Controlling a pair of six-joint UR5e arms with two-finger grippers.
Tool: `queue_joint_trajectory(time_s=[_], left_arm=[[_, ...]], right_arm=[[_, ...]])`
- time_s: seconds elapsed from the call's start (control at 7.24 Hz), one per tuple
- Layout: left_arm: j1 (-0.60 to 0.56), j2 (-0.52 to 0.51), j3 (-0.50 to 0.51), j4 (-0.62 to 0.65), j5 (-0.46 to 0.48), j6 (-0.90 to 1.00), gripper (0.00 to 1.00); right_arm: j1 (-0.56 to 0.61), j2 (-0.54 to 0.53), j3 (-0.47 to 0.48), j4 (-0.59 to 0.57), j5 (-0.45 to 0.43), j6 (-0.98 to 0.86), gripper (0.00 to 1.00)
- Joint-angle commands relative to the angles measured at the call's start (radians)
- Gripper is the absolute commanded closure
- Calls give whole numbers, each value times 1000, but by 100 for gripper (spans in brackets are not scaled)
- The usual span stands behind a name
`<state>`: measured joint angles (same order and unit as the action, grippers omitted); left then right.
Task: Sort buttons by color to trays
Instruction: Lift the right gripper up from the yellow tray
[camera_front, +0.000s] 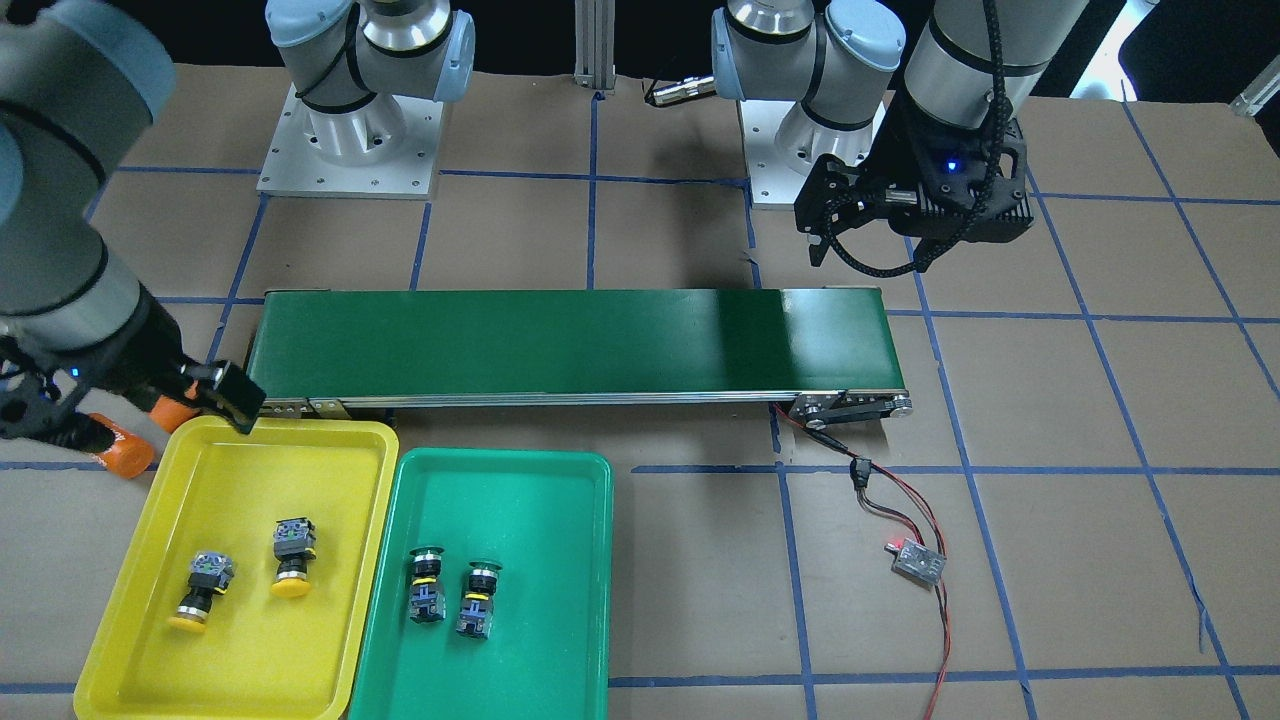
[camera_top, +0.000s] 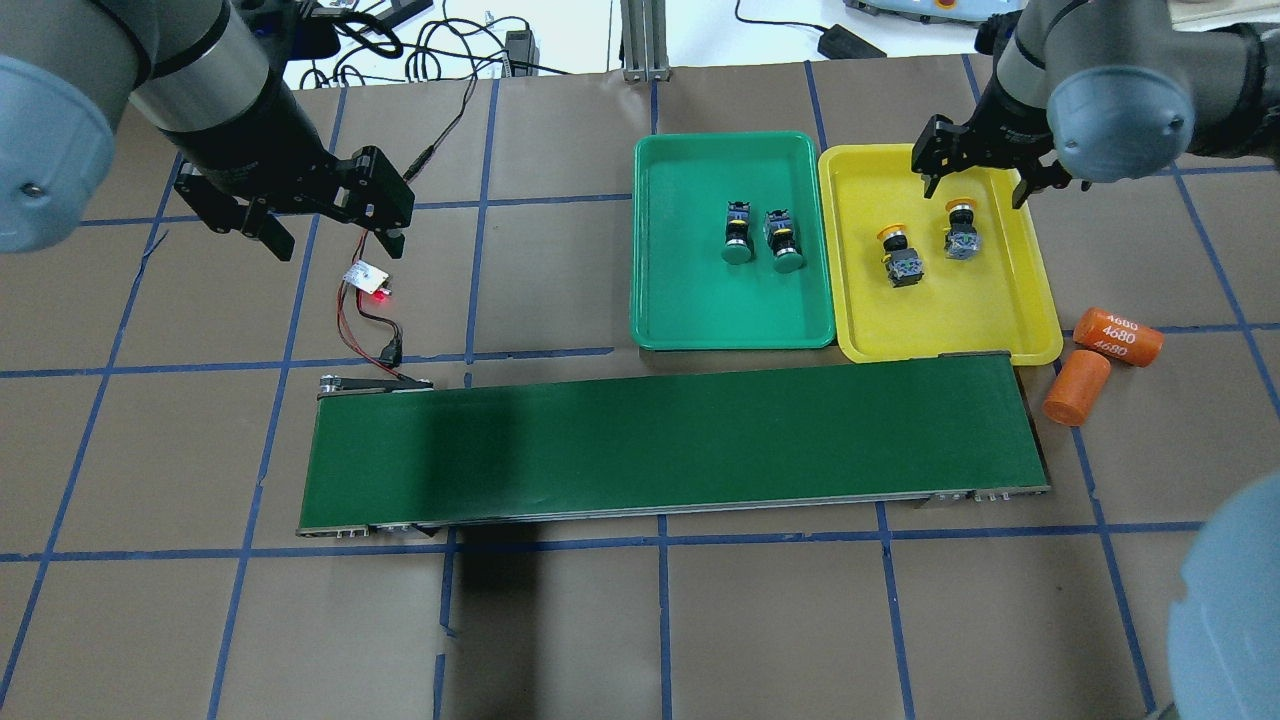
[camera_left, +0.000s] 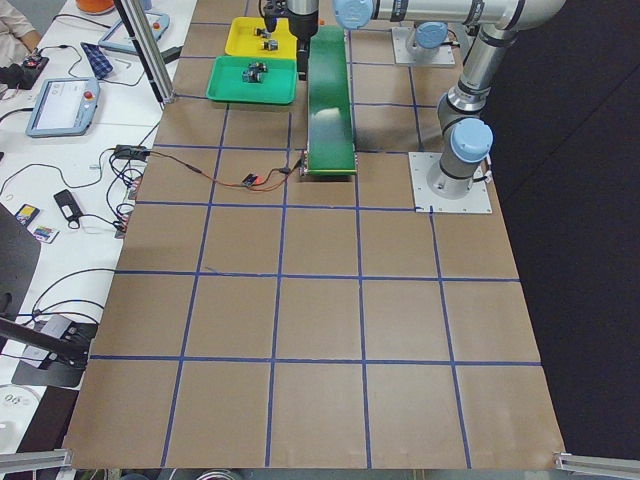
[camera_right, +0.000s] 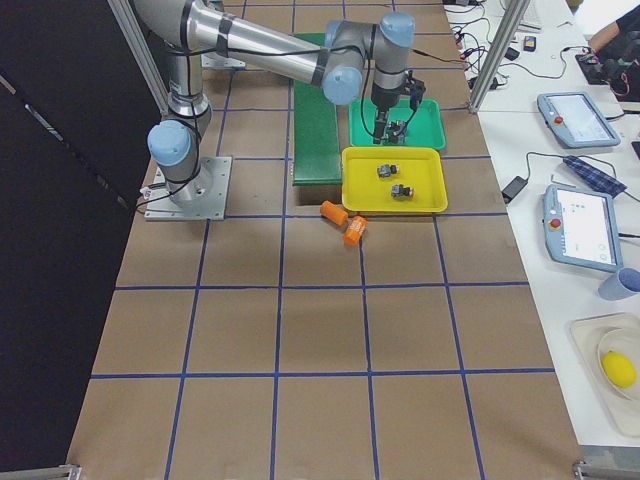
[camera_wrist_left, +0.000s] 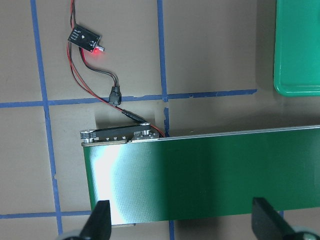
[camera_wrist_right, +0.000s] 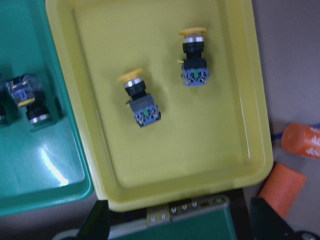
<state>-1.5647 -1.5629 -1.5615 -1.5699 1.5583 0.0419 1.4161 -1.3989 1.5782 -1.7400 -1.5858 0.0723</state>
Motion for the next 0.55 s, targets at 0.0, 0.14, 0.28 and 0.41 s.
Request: queue_joint_trajectory(time_s=[0.0,0.14,0.28,0.41], left_arm=[[0,1,8,-2,6,0,0],[0,3,9,-2,6,0,0],[0,3,9,-2,8,0,0],[0,4,9,-2,8,0,0]], right_arm=[[36,-173,17,221,7,9,0],[85,-205,54,220,7,10,0],[102,-215,110,215,1,9,0],[104,-259,137,218,-5,12,0]])
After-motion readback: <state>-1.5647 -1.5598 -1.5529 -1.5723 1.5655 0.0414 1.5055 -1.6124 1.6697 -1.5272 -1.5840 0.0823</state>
